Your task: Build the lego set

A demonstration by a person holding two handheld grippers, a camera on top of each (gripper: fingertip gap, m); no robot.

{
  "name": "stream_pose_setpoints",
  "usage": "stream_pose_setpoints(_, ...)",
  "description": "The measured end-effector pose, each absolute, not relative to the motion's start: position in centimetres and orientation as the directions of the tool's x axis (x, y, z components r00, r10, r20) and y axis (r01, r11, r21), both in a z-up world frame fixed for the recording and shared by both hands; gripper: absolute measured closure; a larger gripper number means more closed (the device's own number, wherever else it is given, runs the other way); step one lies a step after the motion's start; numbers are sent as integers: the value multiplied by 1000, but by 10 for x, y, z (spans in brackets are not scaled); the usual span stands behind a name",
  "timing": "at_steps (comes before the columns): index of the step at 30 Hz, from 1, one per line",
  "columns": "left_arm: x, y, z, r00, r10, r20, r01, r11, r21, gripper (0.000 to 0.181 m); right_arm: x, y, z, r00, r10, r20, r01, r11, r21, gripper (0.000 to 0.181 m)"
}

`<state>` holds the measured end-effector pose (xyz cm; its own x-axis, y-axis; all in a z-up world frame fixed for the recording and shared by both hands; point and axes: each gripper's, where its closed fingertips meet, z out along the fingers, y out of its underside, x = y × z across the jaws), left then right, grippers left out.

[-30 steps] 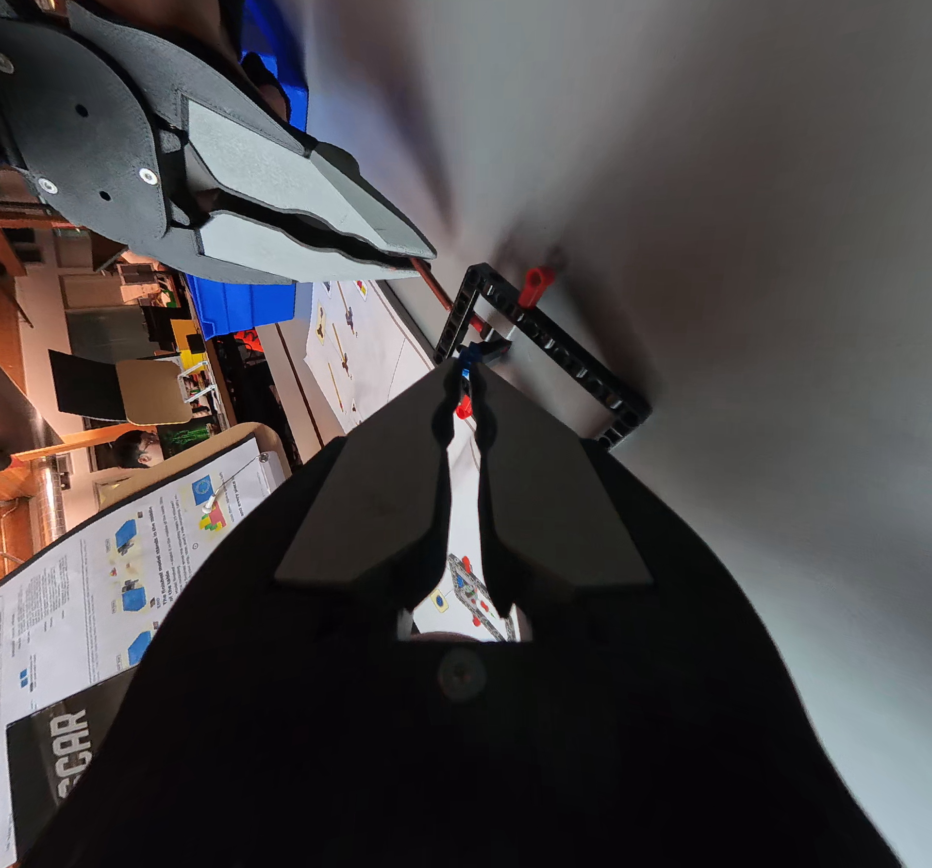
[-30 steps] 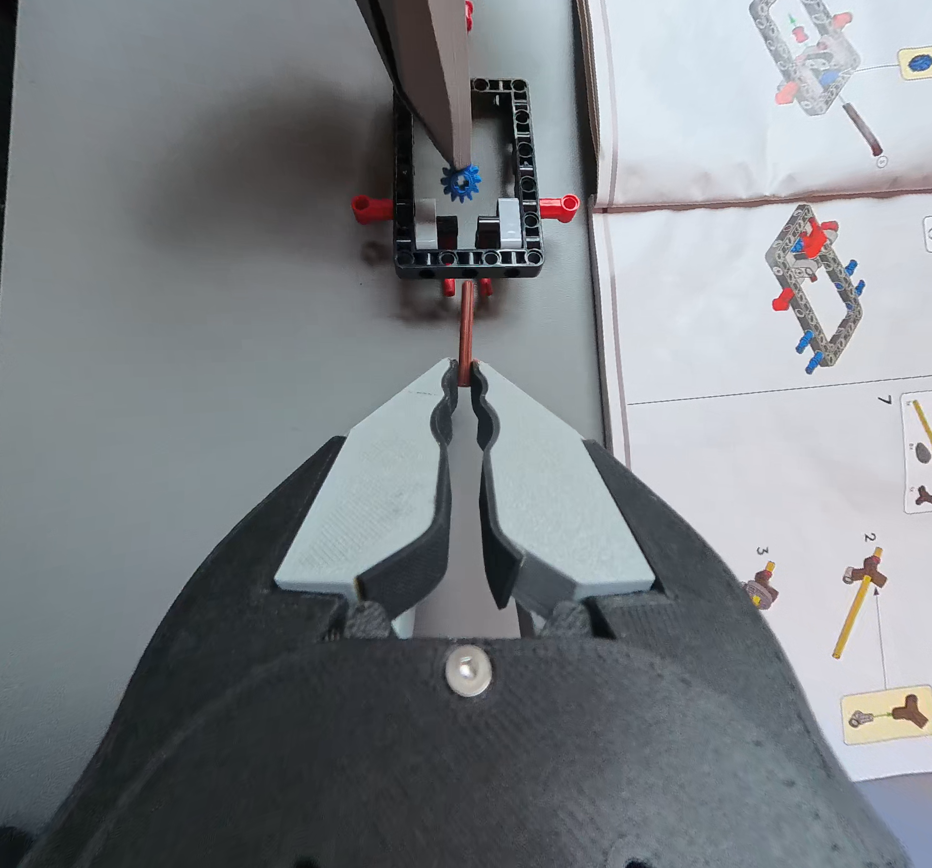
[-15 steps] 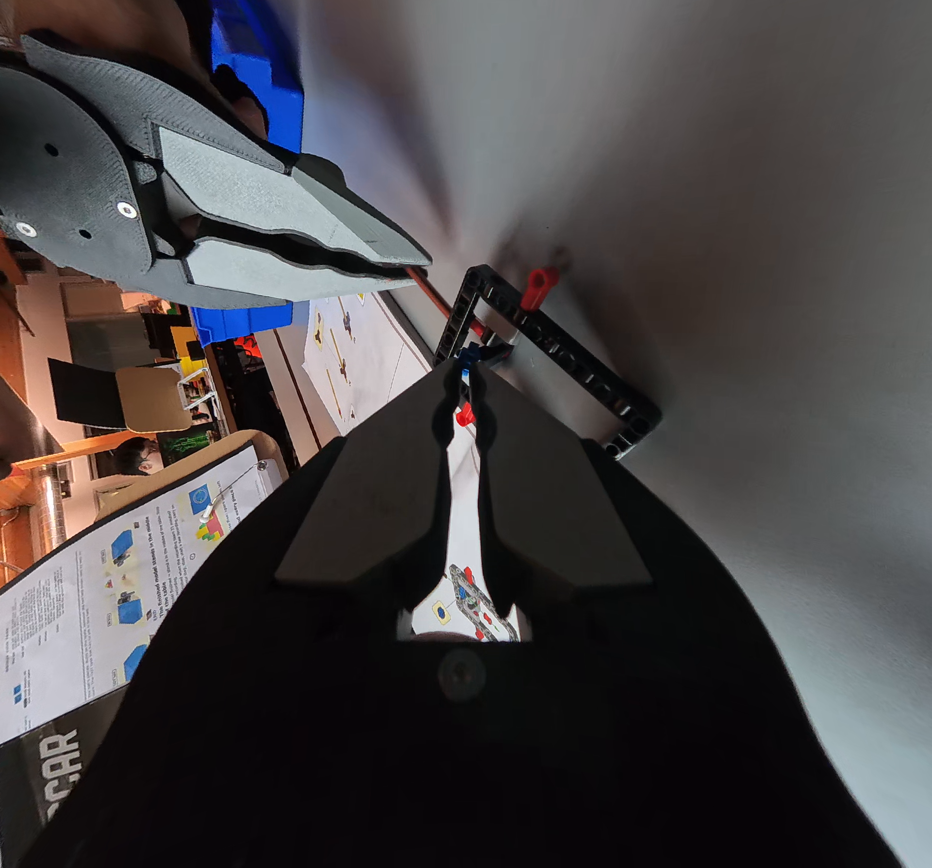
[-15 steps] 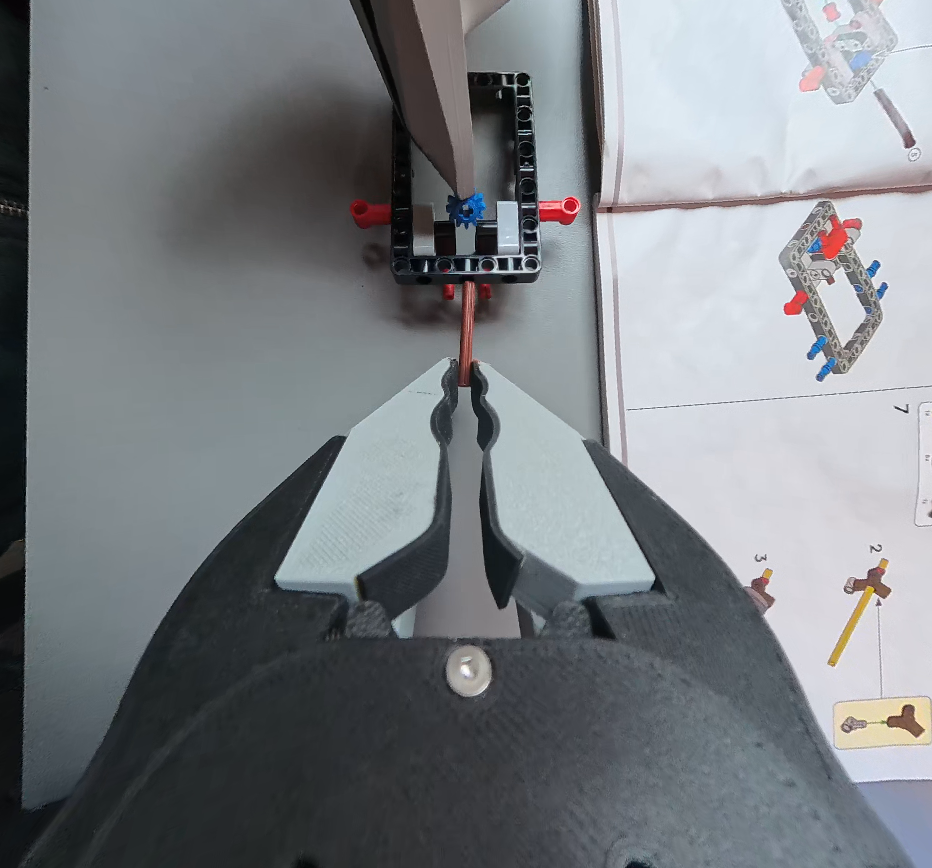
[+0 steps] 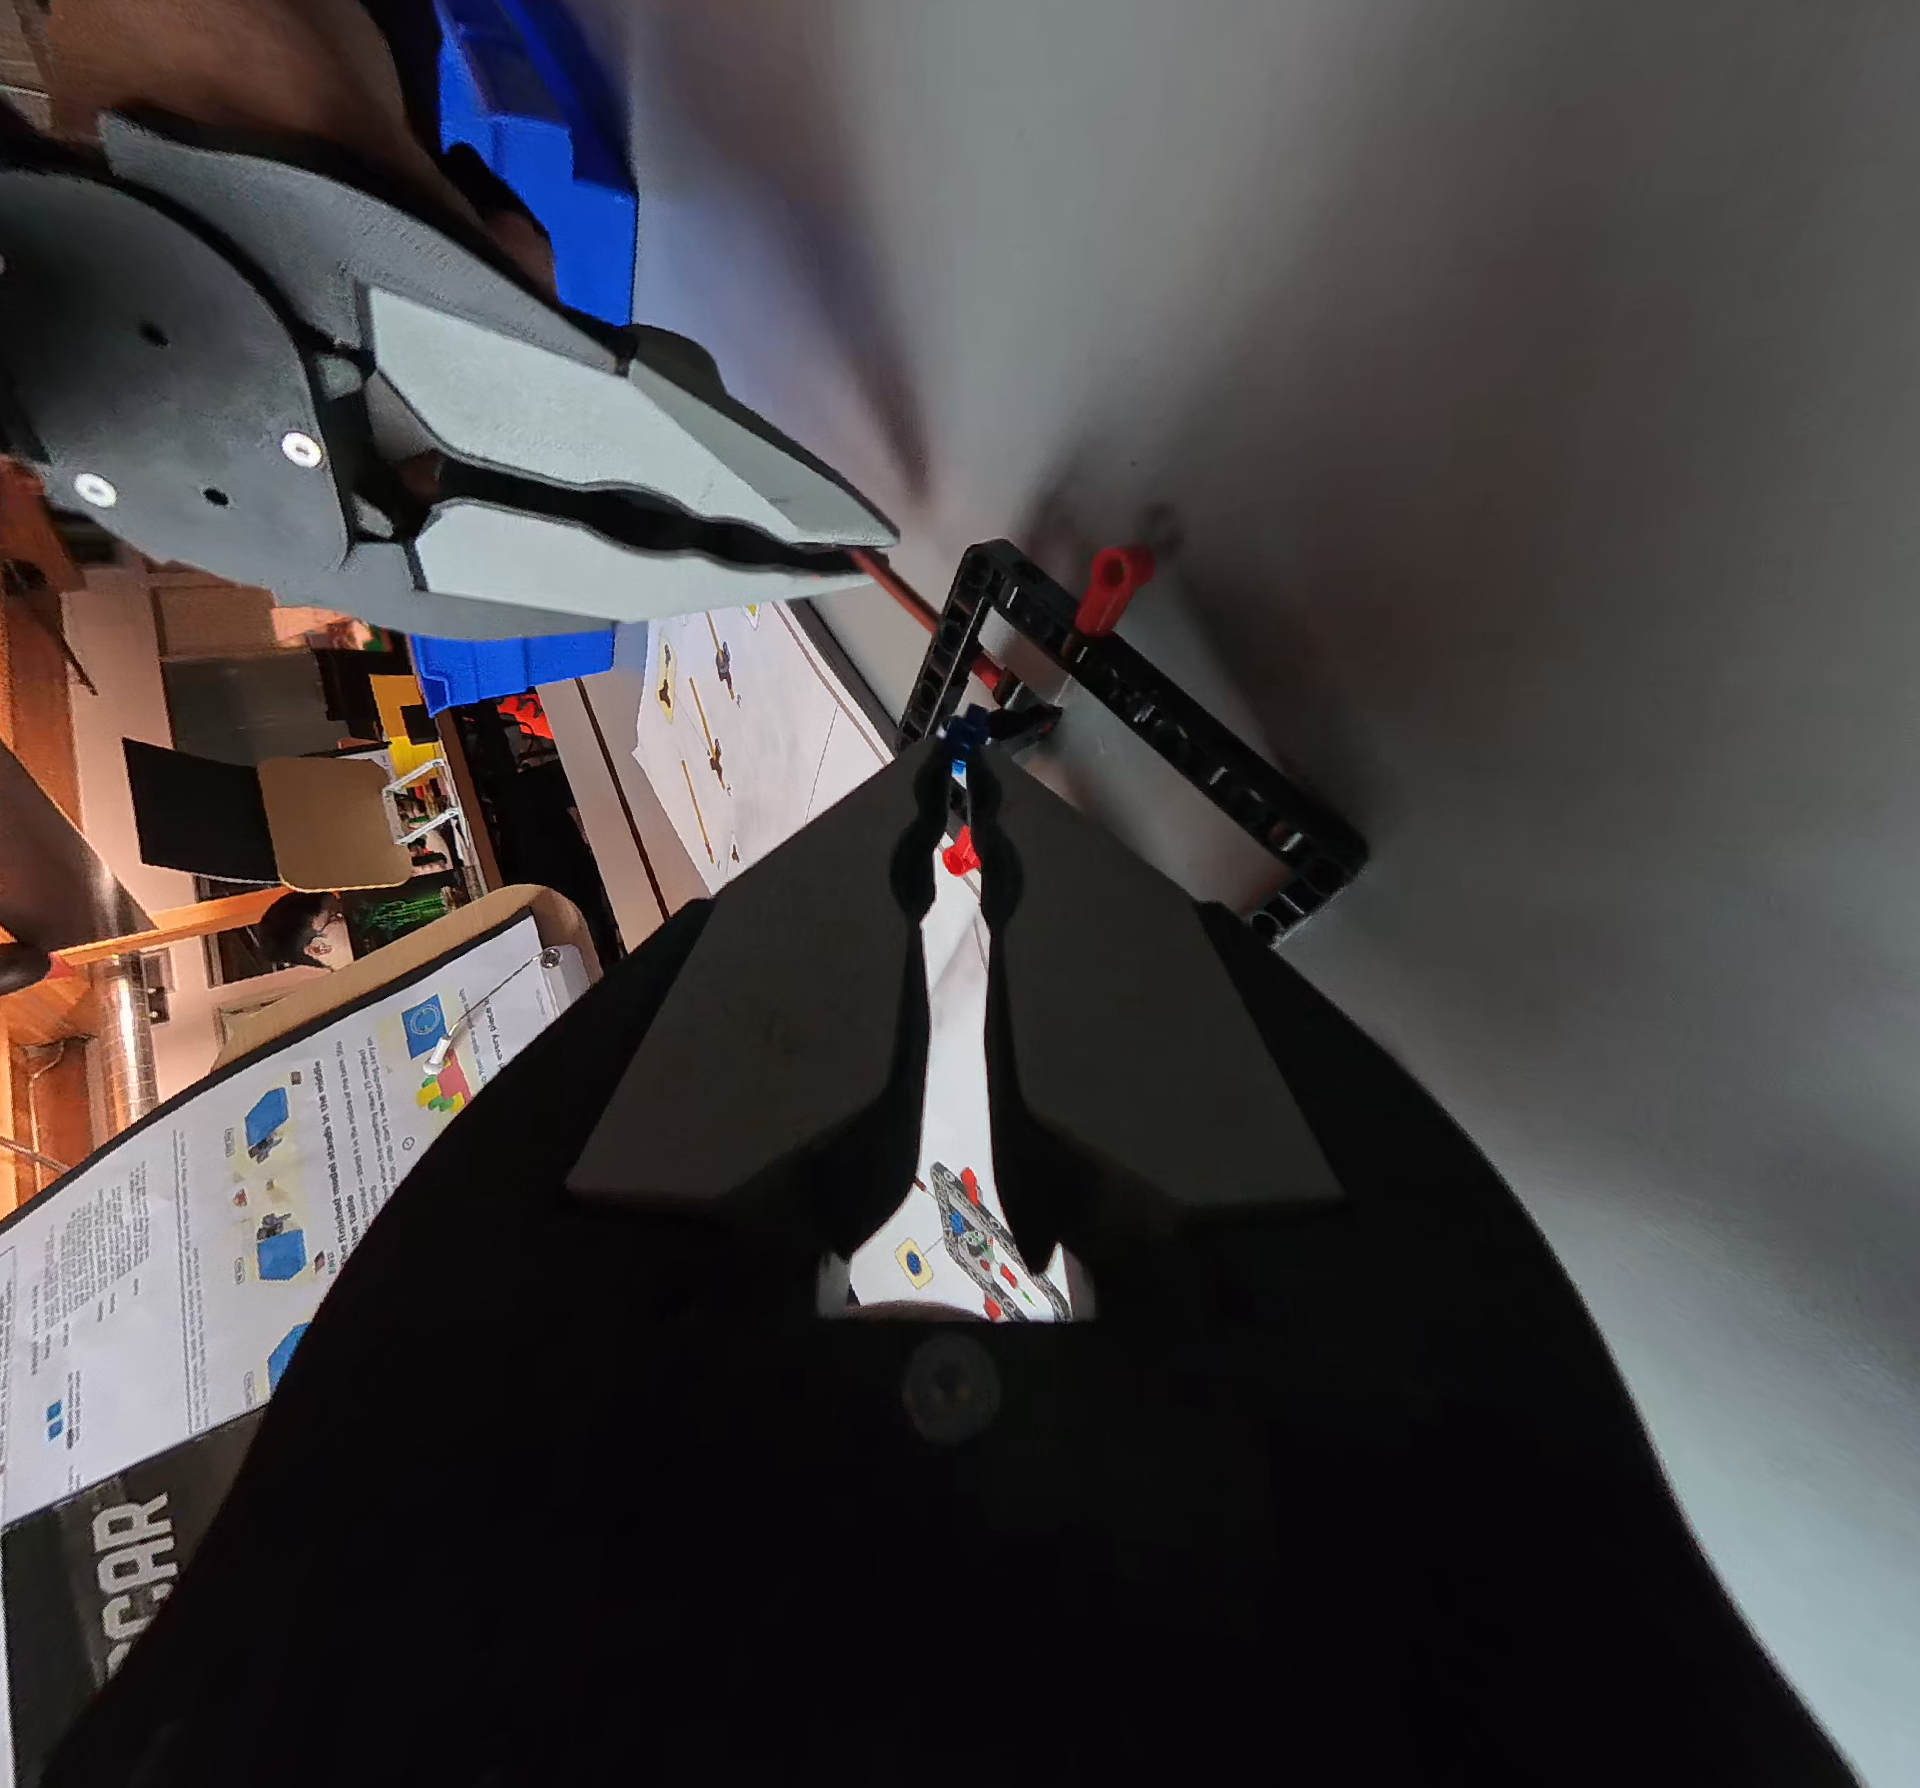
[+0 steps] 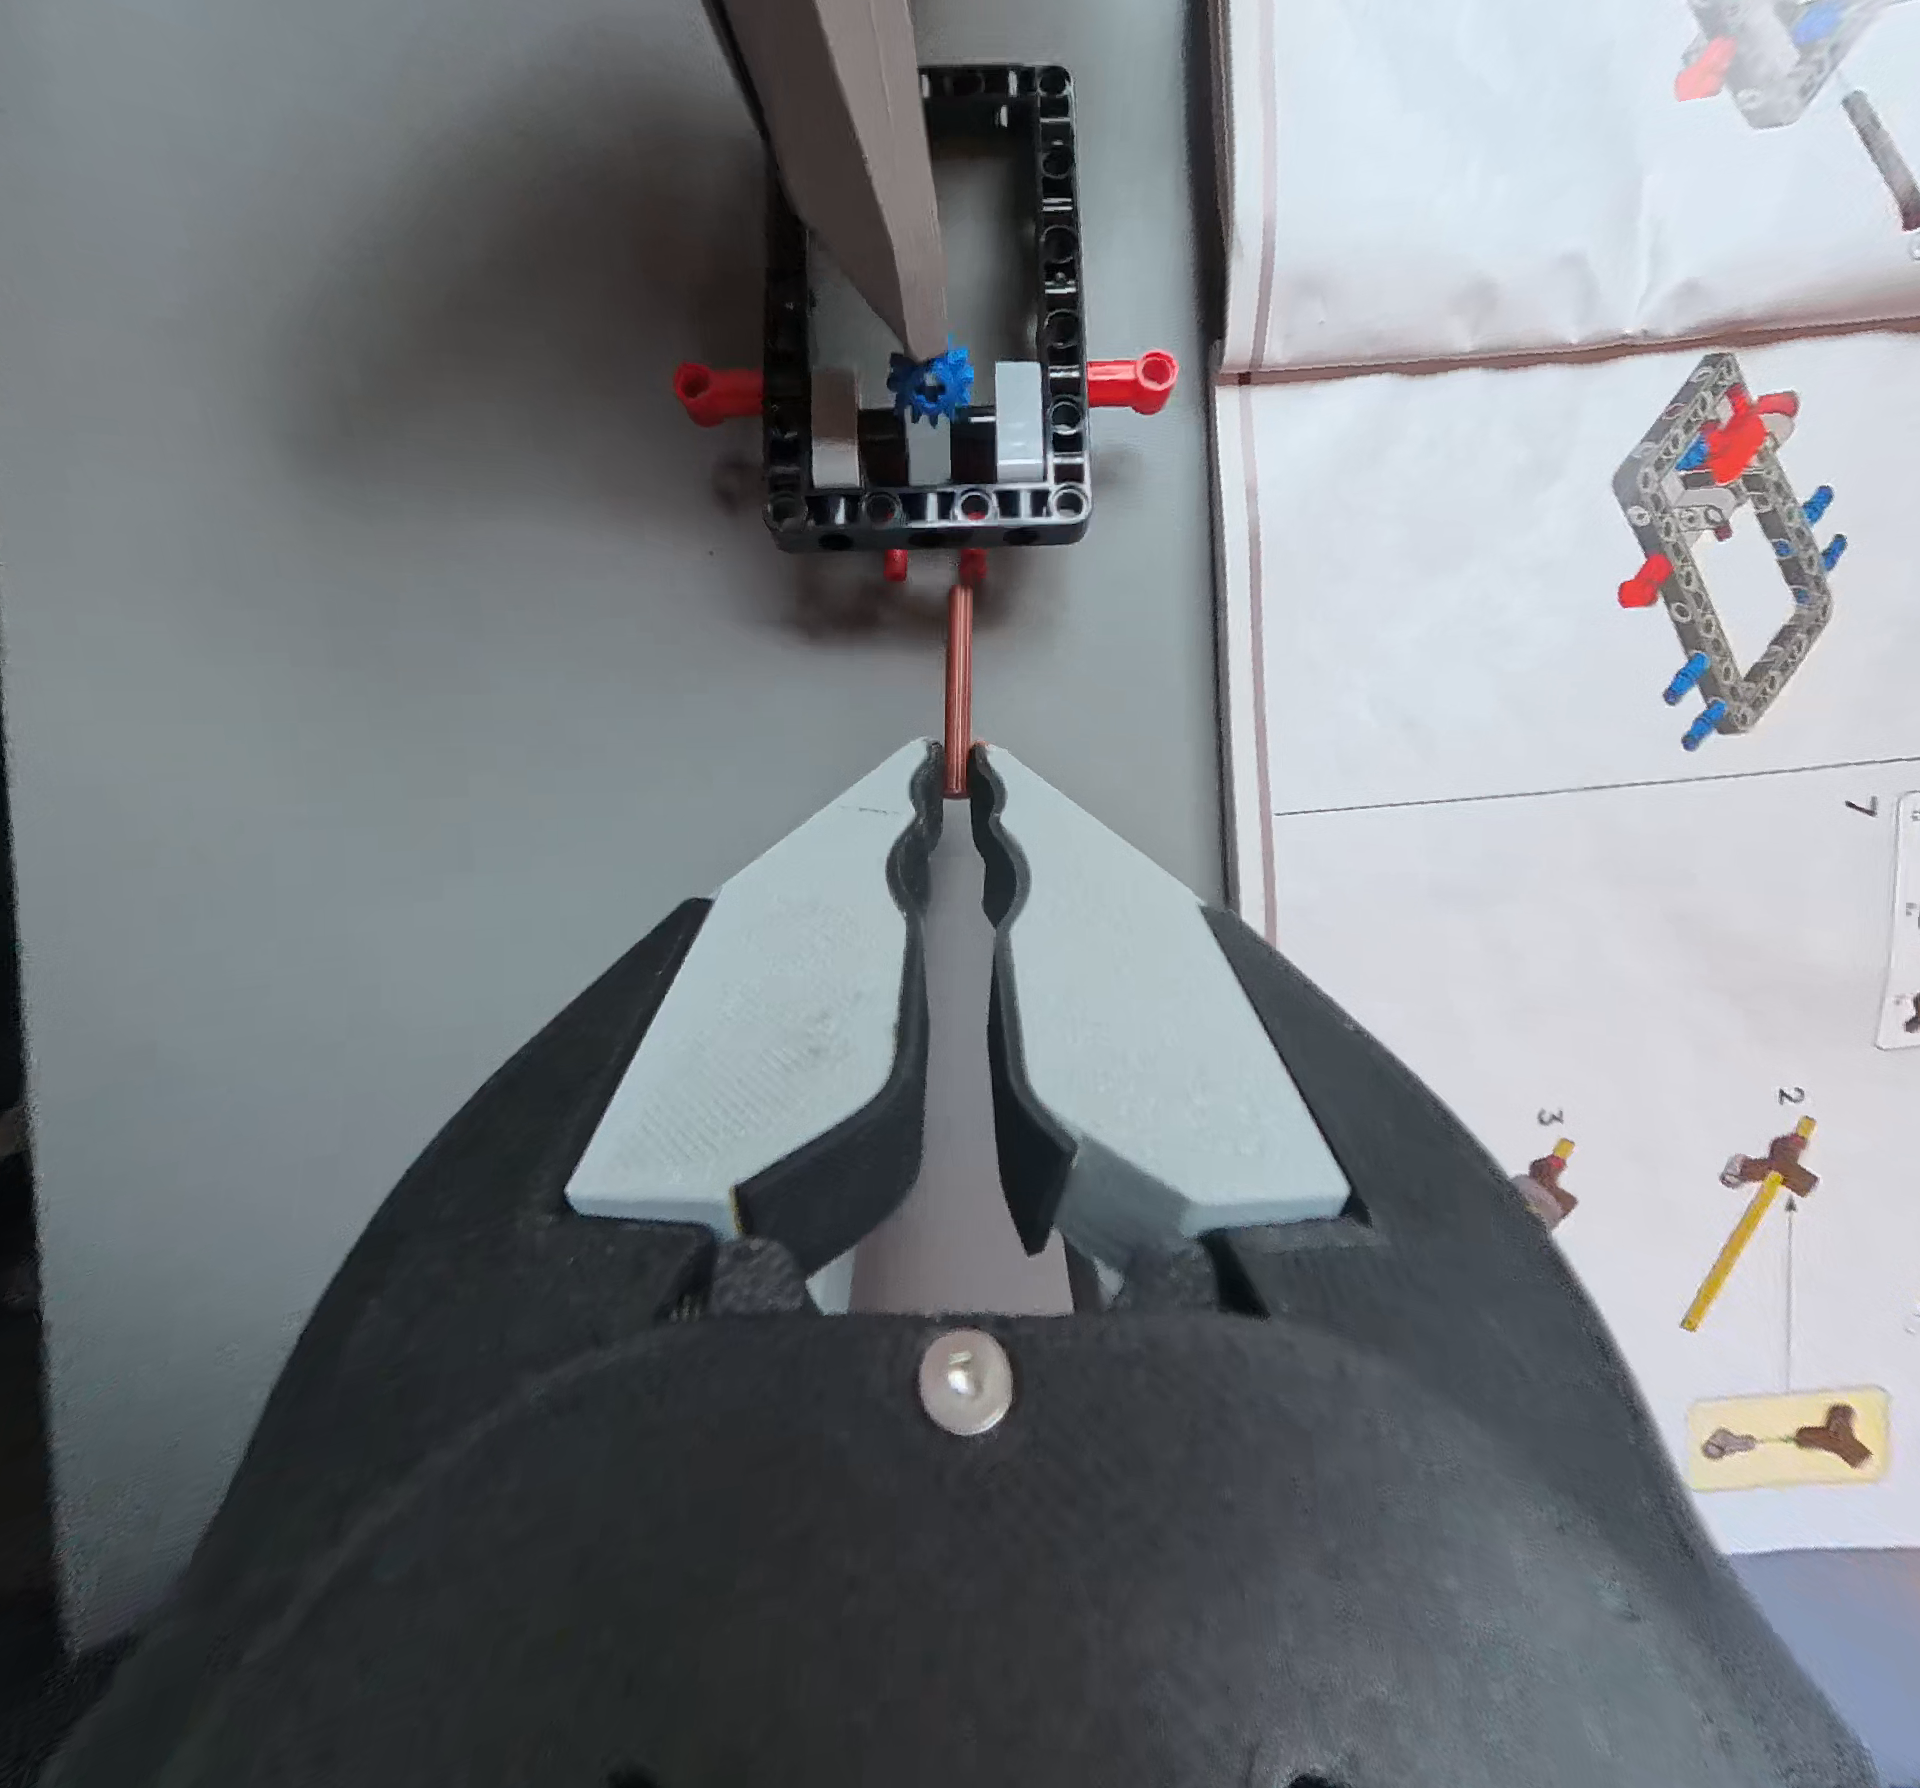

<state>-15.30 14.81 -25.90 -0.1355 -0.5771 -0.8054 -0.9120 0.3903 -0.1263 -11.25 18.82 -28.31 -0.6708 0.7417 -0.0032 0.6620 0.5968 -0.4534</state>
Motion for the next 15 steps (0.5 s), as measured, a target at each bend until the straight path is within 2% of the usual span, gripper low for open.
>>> stream_pose_setpoints(5,-153,147,-259,-135,-575,-807,-911,392,-127,180,-99,186,-295,-660,747,76,633,608,-480,179)
stream_pose_setpoints(11,-150,149,-257,-133,-568,-812,-910,394,-126,180,-93,190,-296,-651,749,123,632,625,-459,179)
stream_pose_setpoints(15,-148,148,-257,-135,-571,-810,-910,395,-127,180,-99,187,-290,-646,754,122,616,609,-500,179)
